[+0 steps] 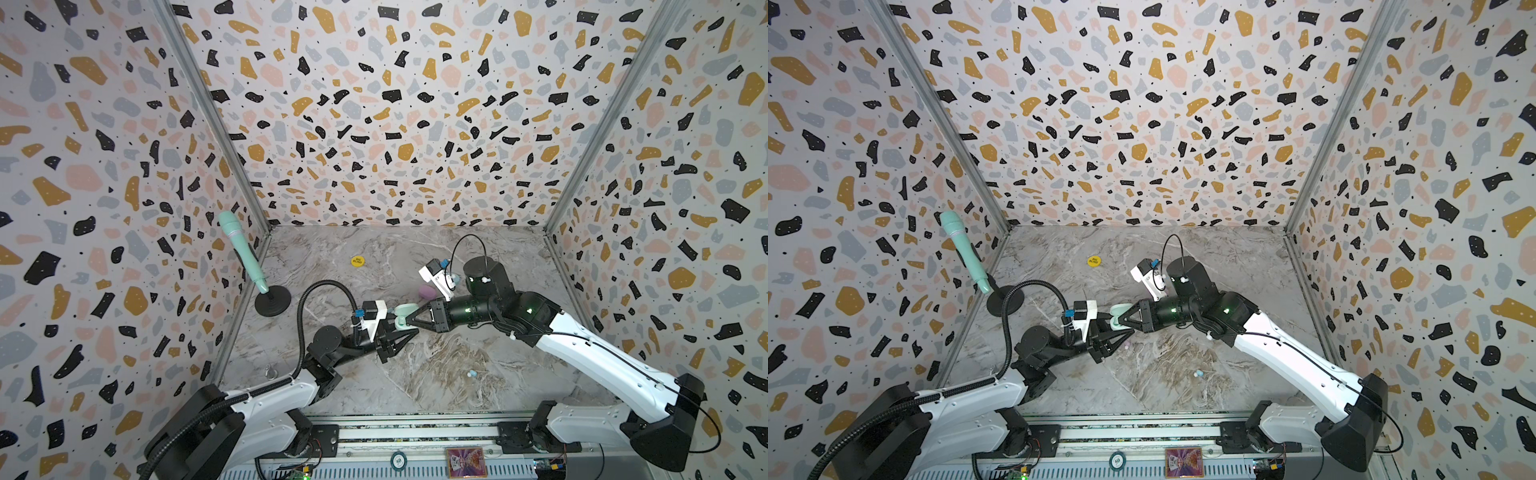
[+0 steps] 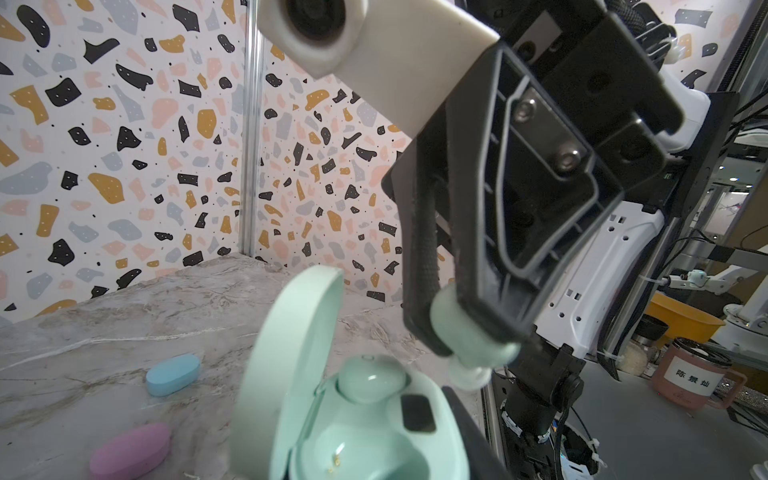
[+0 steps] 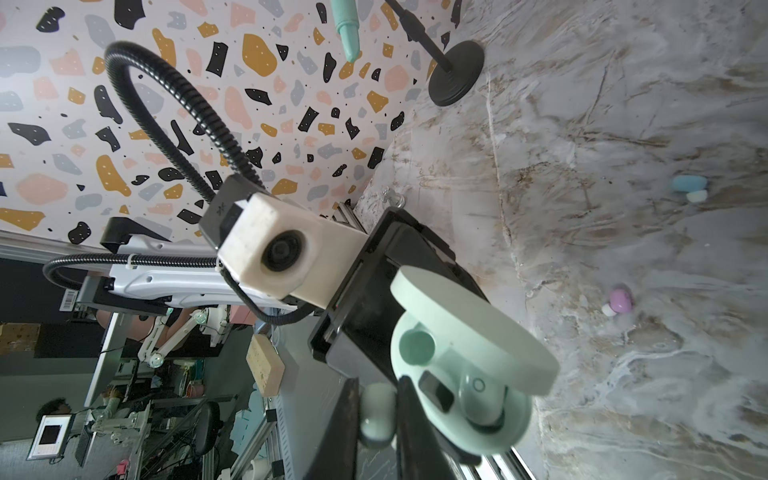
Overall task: Insert the wireless bluetooth earbuds into the charging case
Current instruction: 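Carry the mint earbud with the right gripper to the case in the left gripper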
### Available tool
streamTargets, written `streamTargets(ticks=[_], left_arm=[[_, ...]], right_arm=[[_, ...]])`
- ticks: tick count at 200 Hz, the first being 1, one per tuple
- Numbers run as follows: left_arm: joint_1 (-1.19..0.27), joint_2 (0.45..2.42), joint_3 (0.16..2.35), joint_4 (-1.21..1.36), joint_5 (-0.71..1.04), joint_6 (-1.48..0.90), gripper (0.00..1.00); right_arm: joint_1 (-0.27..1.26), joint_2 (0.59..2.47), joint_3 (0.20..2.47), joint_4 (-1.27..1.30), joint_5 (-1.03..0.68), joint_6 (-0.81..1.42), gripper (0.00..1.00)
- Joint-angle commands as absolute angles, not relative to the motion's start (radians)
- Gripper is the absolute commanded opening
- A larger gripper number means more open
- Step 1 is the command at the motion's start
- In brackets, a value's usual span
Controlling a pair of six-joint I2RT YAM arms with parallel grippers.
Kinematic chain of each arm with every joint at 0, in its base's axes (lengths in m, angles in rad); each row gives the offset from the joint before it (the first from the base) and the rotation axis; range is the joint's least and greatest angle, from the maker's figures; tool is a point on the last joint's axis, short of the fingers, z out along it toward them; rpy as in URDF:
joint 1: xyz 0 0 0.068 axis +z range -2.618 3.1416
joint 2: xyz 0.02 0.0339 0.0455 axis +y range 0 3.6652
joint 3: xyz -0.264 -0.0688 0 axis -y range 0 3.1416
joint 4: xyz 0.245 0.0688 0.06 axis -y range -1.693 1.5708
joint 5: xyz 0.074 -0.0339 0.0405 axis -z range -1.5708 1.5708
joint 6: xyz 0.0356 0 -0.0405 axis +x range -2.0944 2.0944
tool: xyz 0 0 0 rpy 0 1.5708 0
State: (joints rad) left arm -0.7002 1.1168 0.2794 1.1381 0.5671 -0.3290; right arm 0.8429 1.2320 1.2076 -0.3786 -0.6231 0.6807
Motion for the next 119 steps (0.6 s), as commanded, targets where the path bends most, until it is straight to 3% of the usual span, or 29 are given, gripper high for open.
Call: streamTargets(ticks=[1, 119], left_arm=[[-0.693, 1.101, 0.305, 1.2, 0.583, -0.316, 0.14], [-0.693, 1.081, 0.301, 1.195, 0.587, -0.316, 0.14]], right_arm=[[0.848, 1.24, 1.237, -0.287, -0.648, 0.701, 0.12], [0.853, 1.287, 1.227, -0.254, -0.674, 0.712, 0.12]])
